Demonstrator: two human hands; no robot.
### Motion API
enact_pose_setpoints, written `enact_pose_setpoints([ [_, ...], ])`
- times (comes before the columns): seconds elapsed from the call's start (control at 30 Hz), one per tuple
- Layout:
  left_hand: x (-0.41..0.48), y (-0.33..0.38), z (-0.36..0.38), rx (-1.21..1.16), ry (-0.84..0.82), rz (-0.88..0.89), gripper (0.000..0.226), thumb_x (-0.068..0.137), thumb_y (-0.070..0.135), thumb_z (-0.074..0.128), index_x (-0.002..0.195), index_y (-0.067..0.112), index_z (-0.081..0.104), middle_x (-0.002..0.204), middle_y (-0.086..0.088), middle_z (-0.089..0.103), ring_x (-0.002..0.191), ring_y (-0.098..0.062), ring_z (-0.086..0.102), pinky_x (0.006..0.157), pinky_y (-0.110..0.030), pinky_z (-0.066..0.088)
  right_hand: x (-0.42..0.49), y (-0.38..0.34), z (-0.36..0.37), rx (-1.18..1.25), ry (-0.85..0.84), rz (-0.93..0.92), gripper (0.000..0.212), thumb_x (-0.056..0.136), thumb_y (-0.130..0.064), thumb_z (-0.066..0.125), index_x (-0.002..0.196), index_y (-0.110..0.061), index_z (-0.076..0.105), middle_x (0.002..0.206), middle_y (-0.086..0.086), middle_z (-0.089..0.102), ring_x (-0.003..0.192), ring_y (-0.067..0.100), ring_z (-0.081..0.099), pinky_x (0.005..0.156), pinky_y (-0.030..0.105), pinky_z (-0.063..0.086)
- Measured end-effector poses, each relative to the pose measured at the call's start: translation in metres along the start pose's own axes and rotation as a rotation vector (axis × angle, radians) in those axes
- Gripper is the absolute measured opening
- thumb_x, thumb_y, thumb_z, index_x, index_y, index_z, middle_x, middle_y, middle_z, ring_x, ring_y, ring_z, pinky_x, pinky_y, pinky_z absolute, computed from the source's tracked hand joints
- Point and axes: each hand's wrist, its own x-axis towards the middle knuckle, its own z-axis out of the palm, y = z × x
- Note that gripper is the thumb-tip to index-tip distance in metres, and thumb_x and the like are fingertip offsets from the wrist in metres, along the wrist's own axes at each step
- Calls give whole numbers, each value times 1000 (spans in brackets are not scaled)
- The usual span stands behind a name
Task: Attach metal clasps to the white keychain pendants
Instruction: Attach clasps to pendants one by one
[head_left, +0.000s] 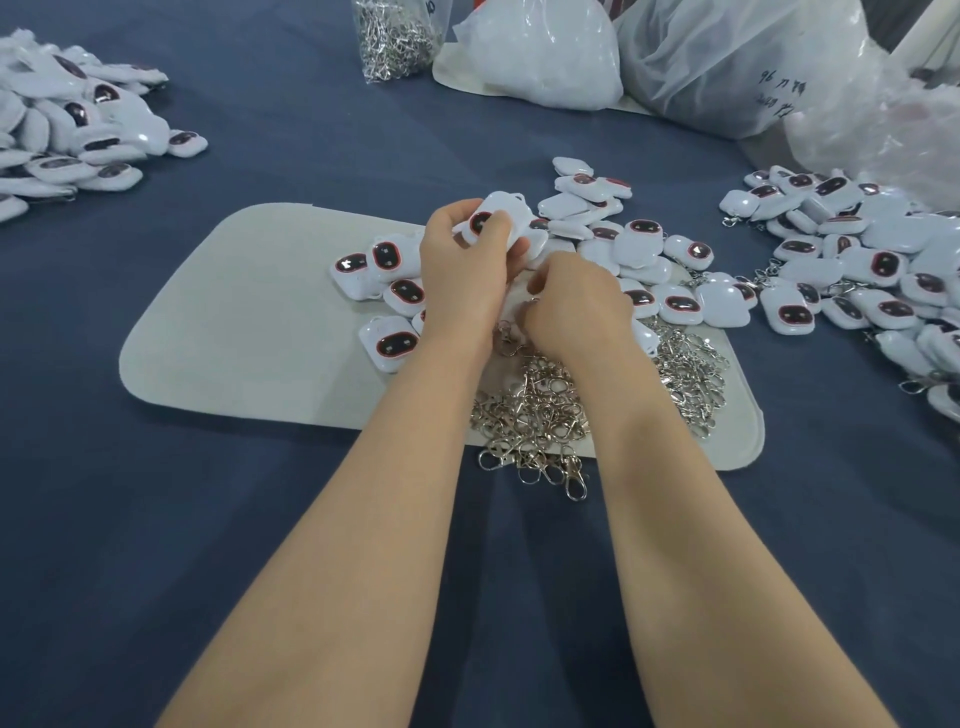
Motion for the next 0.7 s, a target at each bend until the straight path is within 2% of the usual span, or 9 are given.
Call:
enact_pose_setpoints([
  [0.17,0,0,-1,7,1,10,17,91,3,51,105,11,52,96,-5,60,53,-1,64,64,-20,56,-4,-6,1,23,-41,-37,23,86,-13,55,109,-14,57,113,8,61,109,30,55,77,33,36],
  [0.27,1,0,0,10,-1,16,18,90,2,51,106,11,51,97,-5,60,55,-3,66,65,-22,57,-2,-6,4,65,-56,-96,30,83,-9,57,113,-9,54,114,11,61,109,31,55,79,33,42],
  [0.33,2,-2,-1,49,1,36,25,90,3,51,114,13,48,105,-10,60,75,-13,71,77,-30,59,1,-5,9,189,5,-138,31,85,-4,49,116,-7,51,115,12,59,107,29,55,84,32,44],
  [0.4,2,-2,-2,138,7,71,40,90,5,52,126,18,43,126,-15,53,100,-26,66,92,-40,53,2,-5,10,411,150,-128,28,87,0,42,111,-8,52,111,12,58,97,22,53,77,22,36],
  [0.43,1,-2,-3,148,7,89,44,91,4,51,129,22,41,133,-16,49,98,-26,67,93,-41,53,3,-5,9,507,222,-99,27,87,2,42,110,-9,53,109,11,56,92,18,50,72,19,32],
  [0.47,0,-2,-3,133,4,103,45,91,3,49,130,24,41,133,-15,48,89,-23,69,90,-40,54,3,-5,8,591,274,-65,27,88,2,43,110,-10,54,109,8,56,91,15,49,72,18,32],
  [0.53,1,-3,-3,107,7,119,45,93,1,46,132,23,43,124,-9,52,72,-17,70,78,-32,57,3,-3,5,771,322,5,25,89,1,47,110,-10,56,106,0,56,98,14,53,83,18,38],
  [0.6,2,-3,-3,109,9,120,39,94,0,42,128,19,49,113,0,54,69,-14,69,71,-26,56,3,0,0,874,327,70,22,90,-3,50,108,-12,57,101,-4,58,99,13,56,89,23,44],
  [0.7,2,-3,-3,113,29,117,32,94,1,39,116,19,54,116,-2,56,69,-12,69,75,-29,57,5,6,-4,649,268,53,16,90,-13,53,104,-15,60,98,-1,64,95,16,58,83,27,45],
])
